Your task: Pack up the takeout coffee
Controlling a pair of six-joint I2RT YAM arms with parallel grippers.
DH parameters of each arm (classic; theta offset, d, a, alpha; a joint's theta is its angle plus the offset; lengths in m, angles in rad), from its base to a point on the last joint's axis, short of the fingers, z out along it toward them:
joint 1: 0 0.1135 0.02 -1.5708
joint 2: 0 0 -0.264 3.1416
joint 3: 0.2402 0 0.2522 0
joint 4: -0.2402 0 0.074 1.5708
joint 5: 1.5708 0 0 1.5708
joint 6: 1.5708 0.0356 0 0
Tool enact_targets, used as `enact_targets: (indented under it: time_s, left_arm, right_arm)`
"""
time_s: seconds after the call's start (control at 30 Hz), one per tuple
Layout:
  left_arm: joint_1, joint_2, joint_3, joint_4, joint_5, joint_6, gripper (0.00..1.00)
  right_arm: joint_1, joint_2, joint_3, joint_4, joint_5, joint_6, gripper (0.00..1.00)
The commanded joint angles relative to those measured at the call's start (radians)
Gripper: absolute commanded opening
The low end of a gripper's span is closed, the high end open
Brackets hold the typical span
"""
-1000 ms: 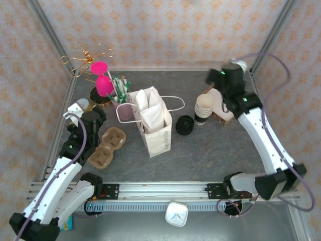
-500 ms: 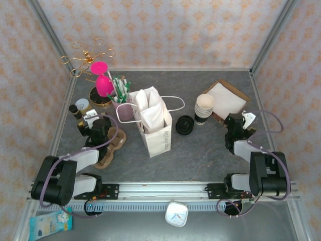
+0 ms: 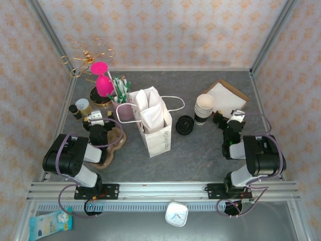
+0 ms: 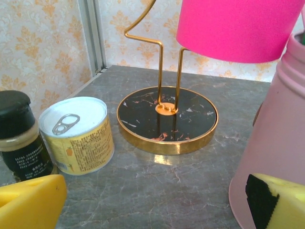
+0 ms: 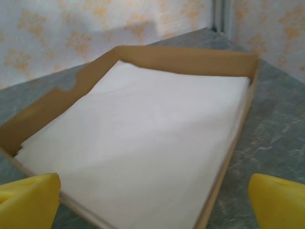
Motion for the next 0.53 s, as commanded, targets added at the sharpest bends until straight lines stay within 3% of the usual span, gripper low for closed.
enact_targets:
  time_s: [0.0, 0.5]
  left_arm:
    - [0.033, -0.003, 0.037, 0.036, 0.078, -0.021, 1.00]
    - [0.035, -0.005, 0.033, 0.039, 0.071, -0.022, 1.00]
  right_arm:
    - [0.022, -0.009, 0.008, 0.105, 0.016, -0.054, 1.00]
    - [0.020, -0.003, 0.009, 0.107, 0.006, -0.054, 1.00]
